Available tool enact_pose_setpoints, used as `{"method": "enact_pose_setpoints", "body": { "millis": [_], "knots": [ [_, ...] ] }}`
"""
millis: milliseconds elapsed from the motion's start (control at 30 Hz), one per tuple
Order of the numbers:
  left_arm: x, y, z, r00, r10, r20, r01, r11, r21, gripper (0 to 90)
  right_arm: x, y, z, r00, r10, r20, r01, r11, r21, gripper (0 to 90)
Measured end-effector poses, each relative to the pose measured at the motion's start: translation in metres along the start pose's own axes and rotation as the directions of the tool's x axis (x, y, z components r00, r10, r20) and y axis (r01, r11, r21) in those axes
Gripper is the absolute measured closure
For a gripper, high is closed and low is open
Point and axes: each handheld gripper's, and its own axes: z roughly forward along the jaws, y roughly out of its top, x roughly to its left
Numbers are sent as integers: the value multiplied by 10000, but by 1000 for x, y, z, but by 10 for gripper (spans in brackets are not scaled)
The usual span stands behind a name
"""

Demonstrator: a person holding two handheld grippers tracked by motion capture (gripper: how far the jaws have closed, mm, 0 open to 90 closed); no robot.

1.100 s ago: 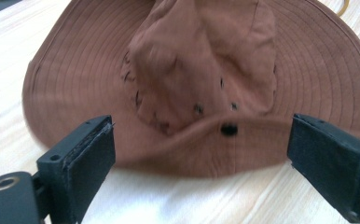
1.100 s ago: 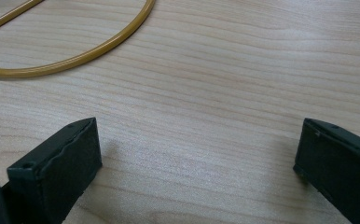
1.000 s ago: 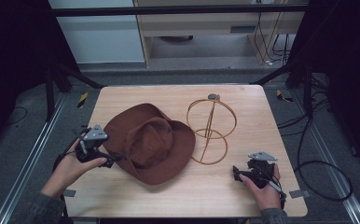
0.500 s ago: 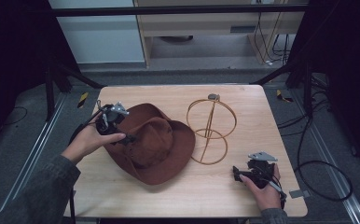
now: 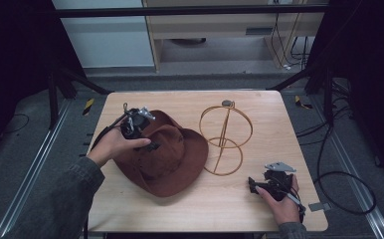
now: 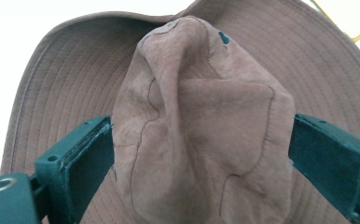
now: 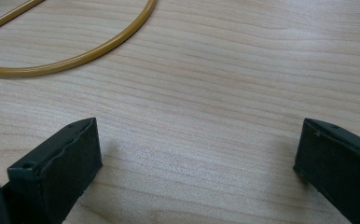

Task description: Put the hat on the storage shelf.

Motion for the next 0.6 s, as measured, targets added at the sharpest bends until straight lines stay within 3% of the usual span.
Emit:
{"method": "enact_pose_setpoints", "body": {
  "millis": [100, 200, 600],
  "knots": [
    [5, 3, 9, 9995, -304, 126, 304, 9995, 20, 75, 0, 0, 0, 10000, -4, -12, 4, 10000, -2, 5],
    [6, 5, 15, 9994, -349, 80, 348, 9993, 106, 106, 0, 0, 0, 10000, 14, -8, -14, 10000, 16, 5],
    [7, 15, 31, 9999, -64, 110, 54, 9965, 829, 337, 0, 0, 0, 10000, 6, -5, -6, 10000, 17, 5]
  ]
}}
